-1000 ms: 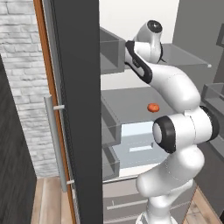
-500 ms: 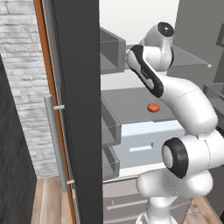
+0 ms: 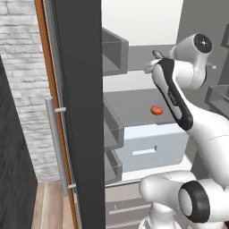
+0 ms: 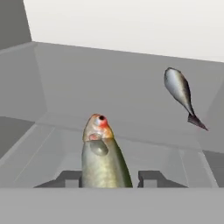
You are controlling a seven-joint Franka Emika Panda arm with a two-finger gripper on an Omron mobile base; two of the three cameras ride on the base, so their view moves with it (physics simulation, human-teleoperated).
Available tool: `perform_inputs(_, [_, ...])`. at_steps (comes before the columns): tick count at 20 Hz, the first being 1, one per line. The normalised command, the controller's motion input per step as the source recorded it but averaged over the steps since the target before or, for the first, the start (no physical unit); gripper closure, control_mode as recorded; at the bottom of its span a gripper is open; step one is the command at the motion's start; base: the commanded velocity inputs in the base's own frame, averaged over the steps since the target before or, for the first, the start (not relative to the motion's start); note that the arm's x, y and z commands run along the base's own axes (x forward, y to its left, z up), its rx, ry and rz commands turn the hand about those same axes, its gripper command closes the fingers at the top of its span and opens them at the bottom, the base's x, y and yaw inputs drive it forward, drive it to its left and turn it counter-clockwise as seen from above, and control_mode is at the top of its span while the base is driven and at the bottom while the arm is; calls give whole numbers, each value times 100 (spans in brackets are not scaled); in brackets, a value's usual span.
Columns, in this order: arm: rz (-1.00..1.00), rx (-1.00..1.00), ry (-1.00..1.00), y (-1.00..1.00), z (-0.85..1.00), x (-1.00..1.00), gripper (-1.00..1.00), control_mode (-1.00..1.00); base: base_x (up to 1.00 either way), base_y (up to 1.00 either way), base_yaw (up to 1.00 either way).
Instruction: Place one squash and one fish in each tupperware on the nearby counter, to pack two identical lunches.
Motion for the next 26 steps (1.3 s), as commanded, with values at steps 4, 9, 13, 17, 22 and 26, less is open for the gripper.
perform_inputs(4, [0,0,0,0,6,-100,100,-100,0,0,0])
perform_inputs(9, [0,0,1,0,0,-76,100,-100,0,0,0])
perform_inputs(13, [0,0,0,0,0,-6,100,-100,0,0,0])
perform_inputs(17, [0,0,0,0,0,0,100,100,-11,0,0])
perform_inputs(22, [0,0,0,0,0,0,100,100,-88,-1,0])
perform_inputs(26, [0,0,0,0,0,0,100,100,-90,-1,0])
